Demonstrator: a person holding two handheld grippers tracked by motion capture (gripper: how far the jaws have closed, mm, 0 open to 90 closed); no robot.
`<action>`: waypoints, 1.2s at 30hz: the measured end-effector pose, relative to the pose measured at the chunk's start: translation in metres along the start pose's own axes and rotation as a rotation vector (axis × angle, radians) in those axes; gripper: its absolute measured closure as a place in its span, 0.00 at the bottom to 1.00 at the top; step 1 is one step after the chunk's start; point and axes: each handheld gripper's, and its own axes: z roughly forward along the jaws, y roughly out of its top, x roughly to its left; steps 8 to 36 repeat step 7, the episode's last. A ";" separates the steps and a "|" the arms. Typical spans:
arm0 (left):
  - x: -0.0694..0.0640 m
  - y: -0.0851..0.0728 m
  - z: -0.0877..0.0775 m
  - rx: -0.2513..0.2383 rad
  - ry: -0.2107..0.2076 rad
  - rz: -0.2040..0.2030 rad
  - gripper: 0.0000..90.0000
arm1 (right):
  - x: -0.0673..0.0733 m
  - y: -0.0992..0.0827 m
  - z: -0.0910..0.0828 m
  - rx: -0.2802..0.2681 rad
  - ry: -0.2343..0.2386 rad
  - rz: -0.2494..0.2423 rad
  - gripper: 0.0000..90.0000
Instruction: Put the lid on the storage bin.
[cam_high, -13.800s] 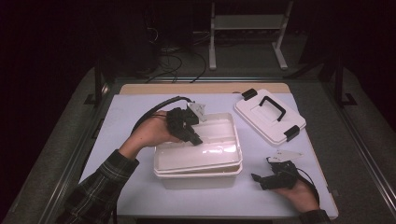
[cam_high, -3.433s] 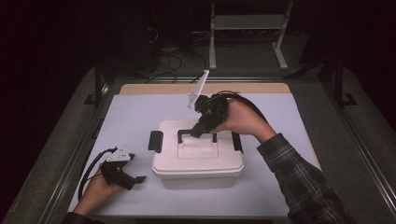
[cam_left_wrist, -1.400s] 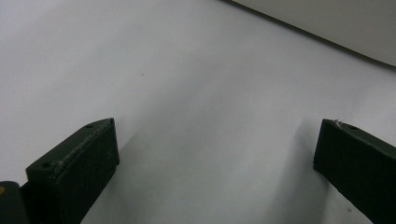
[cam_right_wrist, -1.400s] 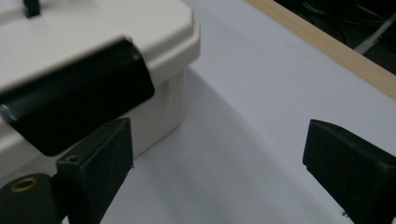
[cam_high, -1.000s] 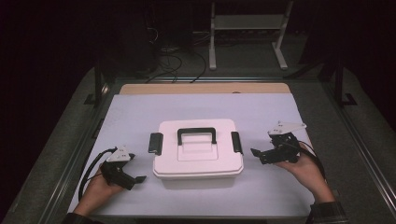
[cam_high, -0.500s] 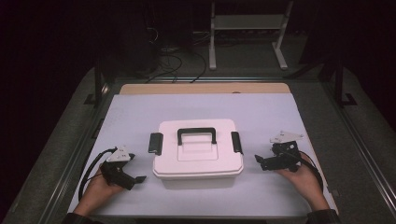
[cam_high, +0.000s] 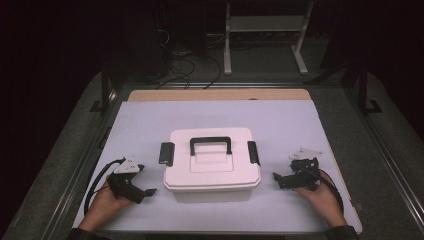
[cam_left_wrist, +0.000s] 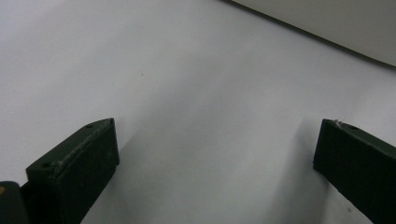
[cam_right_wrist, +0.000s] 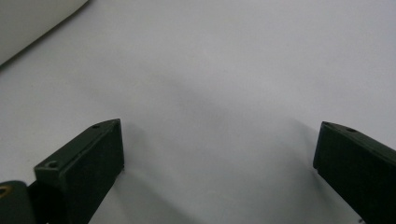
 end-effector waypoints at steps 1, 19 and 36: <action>0.000 0.000 0.000 0.000 0.000 0.000 0.00 | -0.001 -0.002 0.000 -0.007 0.006 0.014 0.01; 0.000 0.000 0.000 0.000 -0.001 0.000 0.00 | -0.002 -0.003 0.000 -0.004 0.012 0.043 0.01; 0.000 0.000 0.000 0.000 -0.001 0.000 0.00 | -0.002 -0.003 0.000 -0.004 0.012 0.043 0.01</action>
